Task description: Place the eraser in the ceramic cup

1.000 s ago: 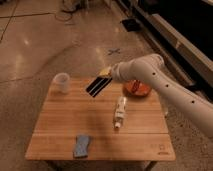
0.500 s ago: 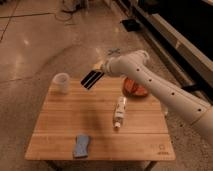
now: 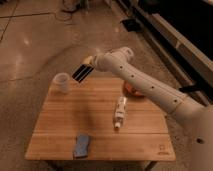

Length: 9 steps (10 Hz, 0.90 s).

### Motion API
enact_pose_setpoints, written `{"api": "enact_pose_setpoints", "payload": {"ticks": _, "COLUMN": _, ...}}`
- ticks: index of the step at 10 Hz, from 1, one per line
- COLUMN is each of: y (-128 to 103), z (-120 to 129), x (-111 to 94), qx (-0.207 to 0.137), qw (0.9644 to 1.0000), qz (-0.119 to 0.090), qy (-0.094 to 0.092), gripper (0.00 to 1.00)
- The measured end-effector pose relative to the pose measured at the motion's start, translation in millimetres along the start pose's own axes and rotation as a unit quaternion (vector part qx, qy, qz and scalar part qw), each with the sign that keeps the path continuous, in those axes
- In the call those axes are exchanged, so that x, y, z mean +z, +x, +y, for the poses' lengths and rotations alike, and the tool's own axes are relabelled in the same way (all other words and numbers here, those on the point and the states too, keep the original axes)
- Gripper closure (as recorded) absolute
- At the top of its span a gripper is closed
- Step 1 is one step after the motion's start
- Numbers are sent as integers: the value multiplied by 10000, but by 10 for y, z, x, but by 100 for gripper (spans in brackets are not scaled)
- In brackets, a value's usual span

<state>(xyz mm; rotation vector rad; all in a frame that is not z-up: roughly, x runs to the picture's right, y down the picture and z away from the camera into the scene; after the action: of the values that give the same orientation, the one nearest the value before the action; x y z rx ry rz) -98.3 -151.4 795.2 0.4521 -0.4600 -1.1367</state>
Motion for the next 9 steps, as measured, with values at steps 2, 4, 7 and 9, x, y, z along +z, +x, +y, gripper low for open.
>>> {"api": "enact_pose_setpoints", "payload": {"ticks": 2, "y": -9, "z": -118, "x": 230, "qx": -155, "qw": 9999, "qz": 36, "qy": 59, "gripper": 100}}
{"api": "enact_pose_setpoints", "payload": {"ticks": 4, "y": -48, "z": -215, "x": 456, "qx": -319, "qw": 9994, "qz": 23, "qy": 112, "gripper": 100}}
{"api": "enact_pose_setpoints", "payload": {"ticks": 7, "y": -61, "z": -334, "x": 813, "qx": -454, "qw": 9988, "qz": 25, "qy": 201, "gripper": 100}}
{"api": "enact_pose_setpoints", "payload": {"ticks": 9, "y": 0, "z": -449, "x": 978, "qx": -522, "qw": 9982, "qz": 90, "qy": 279, "gripper": 100}}
